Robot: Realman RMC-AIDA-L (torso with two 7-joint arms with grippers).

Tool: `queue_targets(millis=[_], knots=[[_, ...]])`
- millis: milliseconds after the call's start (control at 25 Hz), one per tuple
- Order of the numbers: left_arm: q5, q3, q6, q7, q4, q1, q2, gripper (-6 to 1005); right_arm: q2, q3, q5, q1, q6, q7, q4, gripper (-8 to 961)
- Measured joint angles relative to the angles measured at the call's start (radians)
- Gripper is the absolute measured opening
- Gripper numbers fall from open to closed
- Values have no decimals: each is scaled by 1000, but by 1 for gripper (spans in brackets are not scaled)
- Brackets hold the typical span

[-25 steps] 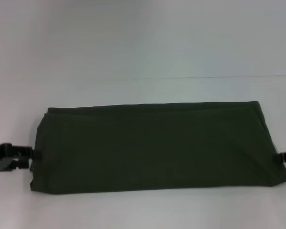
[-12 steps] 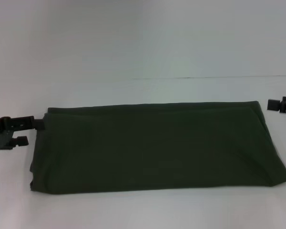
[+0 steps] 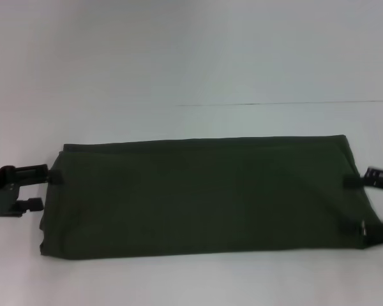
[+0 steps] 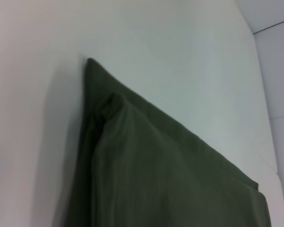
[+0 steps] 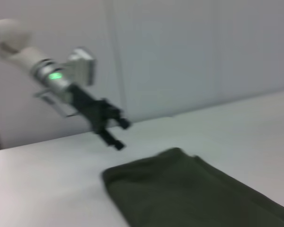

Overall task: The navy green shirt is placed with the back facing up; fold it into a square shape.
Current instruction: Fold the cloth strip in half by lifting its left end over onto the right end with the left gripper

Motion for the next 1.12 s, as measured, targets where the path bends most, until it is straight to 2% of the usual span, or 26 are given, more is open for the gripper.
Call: queue_targets(millis=[160,320,600,1120], knots=[[29,-1,13,-57,15,13,2,894,-3,-29,-5,-12,-65,-141,22,883],[73,-10,16,-111,28,33,2,894,3,-36,-30,-14,-70,-209,25,881],[75,-34,-2,-169,-3,59,-6,895,-2,-38,-61,-13,-84,-243,32,878],[103,-15,-93,-190,-62,82,-20,894,-7,-39,-73,-14,-97,-266,38,878]])
